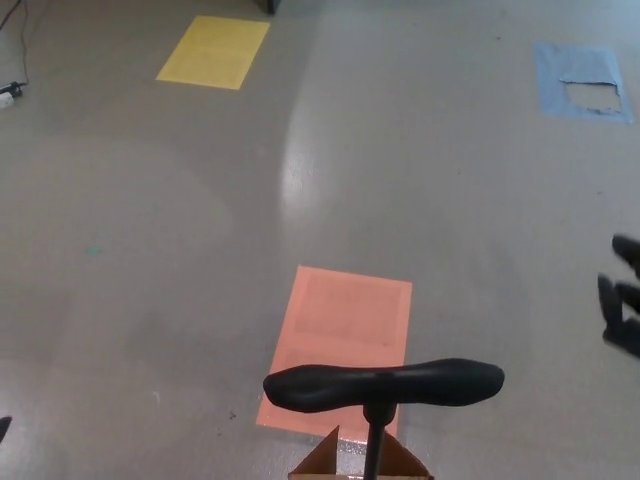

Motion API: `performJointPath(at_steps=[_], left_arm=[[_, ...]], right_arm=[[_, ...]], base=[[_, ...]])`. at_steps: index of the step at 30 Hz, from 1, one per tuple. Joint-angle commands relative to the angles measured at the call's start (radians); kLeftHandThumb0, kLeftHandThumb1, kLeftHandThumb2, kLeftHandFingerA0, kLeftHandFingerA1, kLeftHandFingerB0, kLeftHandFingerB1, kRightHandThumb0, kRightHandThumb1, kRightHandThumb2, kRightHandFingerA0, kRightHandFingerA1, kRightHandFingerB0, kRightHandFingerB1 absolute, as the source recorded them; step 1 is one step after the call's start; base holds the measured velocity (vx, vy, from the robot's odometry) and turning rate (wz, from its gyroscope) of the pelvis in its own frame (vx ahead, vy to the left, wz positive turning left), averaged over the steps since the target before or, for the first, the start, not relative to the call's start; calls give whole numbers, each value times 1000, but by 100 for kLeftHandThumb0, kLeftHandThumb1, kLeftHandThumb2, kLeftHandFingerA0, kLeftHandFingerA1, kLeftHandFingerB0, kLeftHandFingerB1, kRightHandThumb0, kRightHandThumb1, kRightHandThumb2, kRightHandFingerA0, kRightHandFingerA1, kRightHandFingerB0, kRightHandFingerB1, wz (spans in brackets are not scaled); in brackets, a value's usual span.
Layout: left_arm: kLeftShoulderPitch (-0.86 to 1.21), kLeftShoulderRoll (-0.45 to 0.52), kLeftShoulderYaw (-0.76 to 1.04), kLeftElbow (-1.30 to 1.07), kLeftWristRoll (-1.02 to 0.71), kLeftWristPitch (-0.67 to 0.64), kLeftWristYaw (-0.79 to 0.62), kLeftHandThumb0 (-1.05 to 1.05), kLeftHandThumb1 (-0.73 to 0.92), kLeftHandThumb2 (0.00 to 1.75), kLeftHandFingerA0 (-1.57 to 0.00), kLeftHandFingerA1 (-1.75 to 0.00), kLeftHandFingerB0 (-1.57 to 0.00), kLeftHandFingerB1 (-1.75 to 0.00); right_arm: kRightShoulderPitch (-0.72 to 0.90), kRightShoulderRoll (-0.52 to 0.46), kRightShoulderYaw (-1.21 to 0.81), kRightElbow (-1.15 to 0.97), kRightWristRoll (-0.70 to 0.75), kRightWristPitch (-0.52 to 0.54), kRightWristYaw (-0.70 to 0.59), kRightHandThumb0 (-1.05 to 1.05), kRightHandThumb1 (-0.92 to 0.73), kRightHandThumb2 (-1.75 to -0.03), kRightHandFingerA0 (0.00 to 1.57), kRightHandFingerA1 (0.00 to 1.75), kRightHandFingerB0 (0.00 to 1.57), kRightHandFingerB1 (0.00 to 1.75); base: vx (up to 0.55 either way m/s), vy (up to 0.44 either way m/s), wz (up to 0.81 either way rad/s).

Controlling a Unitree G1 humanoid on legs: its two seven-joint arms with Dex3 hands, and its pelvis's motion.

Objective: An air pump is kept on top of a storage box on the floor and the robot uses its right hand to press down on the handle of the pump to compress it

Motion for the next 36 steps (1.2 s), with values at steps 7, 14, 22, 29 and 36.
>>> performJointPath(at_steps=[7,14,22,29,36], left_arm=[[-94,44,67,32,-53,-37,-40,-80,83,108,-6,-24,-5,-15],[-63,34,70,27,-56,-59,-31,-78,84,110,-7,-26,-6,-17],[-40,32,62,36,-48,-61,-34,-76,81,110,-6,-31,-5,-21],[-19,30,81,29,-71,-69,-49,-77,80,108,-4,-33,-6,-22],[-15,25,88,37,-73,-84,-51,-79,80,110,-5,-35,-5,-22]], right_arm=[[-247,-513,-337,-1067,576,182,314,-82,-70,-106,8,40,7,35],[-347,-619,-222,-1222,669,294,454,-89,-77,-113,9,24,8,17],[-392,-708,-126,-1376,783,413,560,-90,-79,-117,9,20,8,16],[-421,-655,24,-1499,779,483,579,-92,-81,-116,0,9,0,9],[-446,-492,214,-1558,578,500,541,-92,-84,-119,0,12,0,12]], base=[[0,0,0],[0,0,0],[0,0,0],[0,0,0],[0,0,0]])
